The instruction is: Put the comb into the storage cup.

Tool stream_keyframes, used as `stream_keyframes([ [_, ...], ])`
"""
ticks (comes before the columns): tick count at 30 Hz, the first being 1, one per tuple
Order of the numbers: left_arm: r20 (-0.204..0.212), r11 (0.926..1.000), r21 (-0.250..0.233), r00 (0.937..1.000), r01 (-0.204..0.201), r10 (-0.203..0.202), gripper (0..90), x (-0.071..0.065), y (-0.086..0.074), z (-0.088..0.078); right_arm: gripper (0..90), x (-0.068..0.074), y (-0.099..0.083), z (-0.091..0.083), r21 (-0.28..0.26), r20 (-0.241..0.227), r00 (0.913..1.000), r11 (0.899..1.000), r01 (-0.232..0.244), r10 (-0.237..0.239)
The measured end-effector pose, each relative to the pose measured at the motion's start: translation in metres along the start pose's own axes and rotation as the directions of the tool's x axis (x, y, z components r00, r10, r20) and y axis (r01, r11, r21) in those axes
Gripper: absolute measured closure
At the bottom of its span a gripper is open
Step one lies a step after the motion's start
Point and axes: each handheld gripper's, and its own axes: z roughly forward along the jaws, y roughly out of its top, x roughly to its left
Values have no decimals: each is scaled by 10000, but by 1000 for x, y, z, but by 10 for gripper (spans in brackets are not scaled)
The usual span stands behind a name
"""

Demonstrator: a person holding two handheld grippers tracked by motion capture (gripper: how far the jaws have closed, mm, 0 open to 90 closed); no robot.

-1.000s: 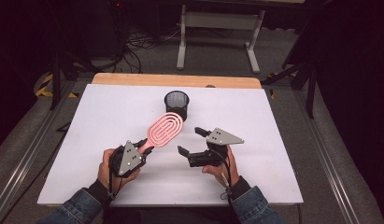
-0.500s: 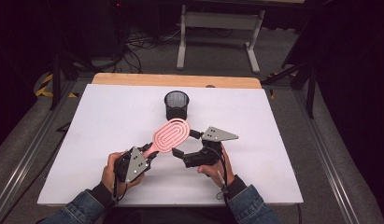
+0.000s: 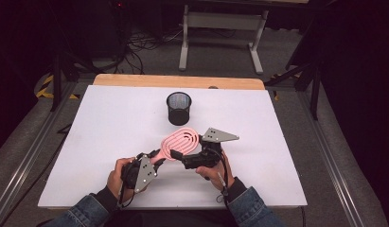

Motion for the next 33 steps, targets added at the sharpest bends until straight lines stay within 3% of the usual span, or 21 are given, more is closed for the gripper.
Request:
stream_keyframes([
  [2, -11, 10000, 92, 10000, -34, 34, 696, 1, 0, 0, 233, 0, 0, -1, -85, 114, 9999, 10000, -4, 5],
  [6, -69, 9996, 277, 9999, -107, 109, 697, 1, -1, 2, 393, -3, 1, -5, -417, -85, 9992, 9983, -395, 391],
  [9, -65, 9991, 379, 9998, -183, 185, 697, 0, -1, 3, 480, -5, 2, -6, -500, -583, 9969, 9972, -551, 521],
  [18, -343, 9980, 556, 9989, -305, 324, 696, 0, -1, 6, 563, 7, 3, -4, -682, -961, 9950, 9971, -328, 262],
  [33, -533, 9976, 584, 9978, -364, 395, 683, 2, -3, 10, 626, 24, 6, 1, -826, -670, 9976, 9965, 114, -170],
])
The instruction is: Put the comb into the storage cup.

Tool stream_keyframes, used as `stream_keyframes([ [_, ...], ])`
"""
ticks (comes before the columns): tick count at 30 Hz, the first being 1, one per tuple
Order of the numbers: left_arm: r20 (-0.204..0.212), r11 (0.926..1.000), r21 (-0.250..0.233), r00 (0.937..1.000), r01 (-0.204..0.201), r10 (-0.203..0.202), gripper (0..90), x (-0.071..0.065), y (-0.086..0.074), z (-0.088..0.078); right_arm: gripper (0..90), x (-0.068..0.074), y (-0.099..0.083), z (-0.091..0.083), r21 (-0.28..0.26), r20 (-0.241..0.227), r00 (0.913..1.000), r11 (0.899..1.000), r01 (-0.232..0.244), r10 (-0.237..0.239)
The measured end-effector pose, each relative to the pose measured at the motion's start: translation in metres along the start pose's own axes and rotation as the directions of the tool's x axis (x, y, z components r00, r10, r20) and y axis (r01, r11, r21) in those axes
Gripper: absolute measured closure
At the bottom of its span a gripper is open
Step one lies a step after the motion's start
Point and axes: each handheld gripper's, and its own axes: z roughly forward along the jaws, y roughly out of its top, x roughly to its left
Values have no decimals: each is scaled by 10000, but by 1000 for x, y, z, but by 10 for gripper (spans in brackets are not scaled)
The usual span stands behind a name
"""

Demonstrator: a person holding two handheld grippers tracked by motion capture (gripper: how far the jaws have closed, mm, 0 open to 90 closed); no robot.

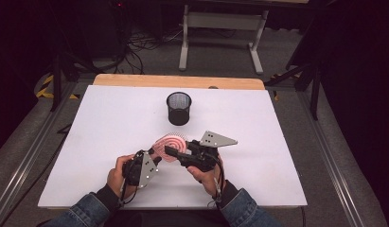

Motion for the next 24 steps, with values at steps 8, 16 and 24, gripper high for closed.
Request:
stream_keyframes([
  [8, 98, 9998, -182, 10000, 16, -14, 594, 1, 0, 0, 628, 2, 3, -1, -94, 41, 9996, 9995, 292, -291],
  [16, 399, 9995, -101, 9987, 307, -303, 495, 1, 0, 0, 630, 1, 7, -5, -270, 244, 9992, 9991, 329, -322],
  [24, 456, 9986, -216, 9978, 486, -476, 344, 4, -2, 1, 632, 0, 13, -12, -383, 482, 9970, 9973, 622, -604],
])
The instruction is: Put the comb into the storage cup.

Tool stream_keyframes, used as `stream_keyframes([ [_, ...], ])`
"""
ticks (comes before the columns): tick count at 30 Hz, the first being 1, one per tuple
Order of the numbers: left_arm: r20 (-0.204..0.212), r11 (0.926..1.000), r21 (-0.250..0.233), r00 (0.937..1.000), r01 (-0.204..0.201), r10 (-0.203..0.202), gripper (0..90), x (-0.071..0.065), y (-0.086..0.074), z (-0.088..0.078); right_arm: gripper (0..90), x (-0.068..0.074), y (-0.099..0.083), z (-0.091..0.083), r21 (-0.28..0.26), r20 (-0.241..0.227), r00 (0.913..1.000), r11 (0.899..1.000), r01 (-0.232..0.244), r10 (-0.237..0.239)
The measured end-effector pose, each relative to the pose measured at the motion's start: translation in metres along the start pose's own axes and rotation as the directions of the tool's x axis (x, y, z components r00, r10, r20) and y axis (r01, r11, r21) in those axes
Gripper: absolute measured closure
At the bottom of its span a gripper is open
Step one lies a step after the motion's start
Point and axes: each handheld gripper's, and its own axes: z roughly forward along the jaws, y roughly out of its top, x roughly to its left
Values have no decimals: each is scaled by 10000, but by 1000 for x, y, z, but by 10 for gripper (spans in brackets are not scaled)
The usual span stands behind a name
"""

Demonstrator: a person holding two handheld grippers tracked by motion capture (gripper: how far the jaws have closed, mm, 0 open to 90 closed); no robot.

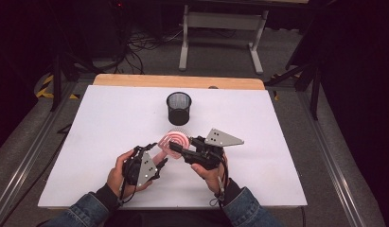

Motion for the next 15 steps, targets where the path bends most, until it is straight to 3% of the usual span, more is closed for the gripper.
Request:
stream_keyframes([
  [4, 39, 10000, 29, 10000, 80, -80, 303, 2, -1, 0, 633, -1, 1, -2, -35, 76, 9999, 10000, 76, -75],
  [9, 554, 9988, -252, 9976, 421, -406, 238, 8, -3, -3, 634, -3, 4, -6, -79, 268, 9994, 9998, 199, -196],
  [15, 888, 9972, -388, 9942, 645, -609, 168, 15, -4, -8, 634, -4, 6, -9, -118, 386, 9988, 9995, 305, -300],
])
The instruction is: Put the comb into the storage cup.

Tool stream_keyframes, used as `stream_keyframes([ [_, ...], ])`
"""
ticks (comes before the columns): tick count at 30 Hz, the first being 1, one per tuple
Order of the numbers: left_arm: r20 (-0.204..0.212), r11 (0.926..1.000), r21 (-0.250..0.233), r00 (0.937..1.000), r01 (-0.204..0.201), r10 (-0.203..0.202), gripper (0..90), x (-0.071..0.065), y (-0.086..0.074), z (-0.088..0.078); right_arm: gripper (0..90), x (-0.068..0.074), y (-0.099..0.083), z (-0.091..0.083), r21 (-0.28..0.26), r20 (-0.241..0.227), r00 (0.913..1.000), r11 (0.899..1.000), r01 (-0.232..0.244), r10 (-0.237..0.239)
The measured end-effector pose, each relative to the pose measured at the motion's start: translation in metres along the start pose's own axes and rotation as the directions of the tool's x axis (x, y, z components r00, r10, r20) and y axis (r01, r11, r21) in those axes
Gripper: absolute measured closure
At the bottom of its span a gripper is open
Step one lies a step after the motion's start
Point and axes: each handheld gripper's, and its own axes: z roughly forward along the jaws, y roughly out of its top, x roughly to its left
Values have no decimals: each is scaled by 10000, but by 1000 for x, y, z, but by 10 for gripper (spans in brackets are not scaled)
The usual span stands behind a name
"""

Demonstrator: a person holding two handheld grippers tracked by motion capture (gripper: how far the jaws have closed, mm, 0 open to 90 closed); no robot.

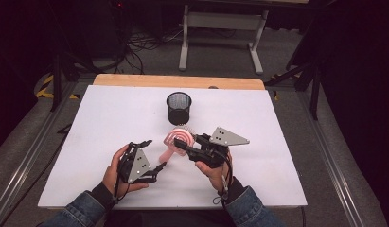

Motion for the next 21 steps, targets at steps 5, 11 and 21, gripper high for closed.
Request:
stream_keyframes([
  [5, -14, 9993, -243, 9996, 285, -286, 133, 13, -3, -15, 635, 0, 2, -3, -35, 111, 9998, 9999, 136, -135],
  [11, 54, 9906, -773, 9936, 1125, -1125, 89, 34, -17, -44, 636, -2, 5, -6, -112, 286, 9992, 9996, 276, -273],
  [21, -316, 9766, -795, 9787, 1997, -2027, 68, 59, -50, -79, 636, -5, 10, -9, -206, 502, 9982, 9992, 352, -341],
])
